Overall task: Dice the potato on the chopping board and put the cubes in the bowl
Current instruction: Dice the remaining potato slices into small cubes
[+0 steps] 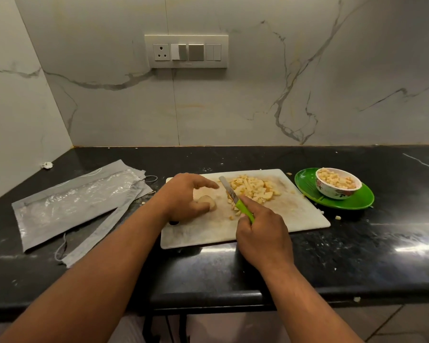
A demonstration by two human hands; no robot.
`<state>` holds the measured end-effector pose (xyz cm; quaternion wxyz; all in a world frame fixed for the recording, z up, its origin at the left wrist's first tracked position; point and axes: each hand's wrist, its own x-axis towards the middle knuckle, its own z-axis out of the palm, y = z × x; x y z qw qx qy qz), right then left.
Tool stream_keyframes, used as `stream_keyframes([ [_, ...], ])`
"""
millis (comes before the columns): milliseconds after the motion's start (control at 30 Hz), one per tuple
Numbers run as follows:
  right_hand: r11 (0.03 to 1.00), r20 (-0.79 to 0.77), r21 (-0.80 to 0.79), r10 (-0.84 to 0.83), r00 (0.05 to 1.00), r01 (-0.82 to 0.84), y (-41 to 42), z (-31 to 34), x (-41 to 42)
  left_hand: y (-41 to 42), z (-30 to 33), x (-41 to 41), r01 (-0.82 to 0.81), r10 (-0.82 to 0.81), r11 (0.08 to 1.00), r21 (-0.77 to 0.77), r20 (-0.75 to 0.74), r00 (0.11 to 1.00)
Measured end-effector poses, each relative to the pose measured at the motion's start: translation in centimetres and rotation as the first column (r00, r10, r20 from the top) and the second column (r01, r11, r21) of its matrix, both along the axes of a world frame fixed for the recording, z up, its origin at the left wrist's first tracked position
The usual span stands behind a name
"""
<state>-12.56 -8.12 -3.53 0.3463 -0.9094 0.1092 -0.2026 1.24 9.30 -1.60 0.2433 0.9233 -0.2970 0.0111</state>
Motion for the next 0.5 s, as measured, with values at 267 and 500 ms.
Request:
stream_keyframes([
  [267,0.971,-0.122,-0.222,0.059,0.991,-0.085,0.5,0.2,-0.1,-0.2,-0.4,0.3,-0.115,0.119,0.989,0.093,-0.038,0.992],
  [500,0.941,-0.124,-0.302,0.118,0.985,-0.151,1.0,0.3,-0.1,-0.1,-0.8,0.8,-0.191,0.181,0.980,-0.051,-0.149,0.972],
])
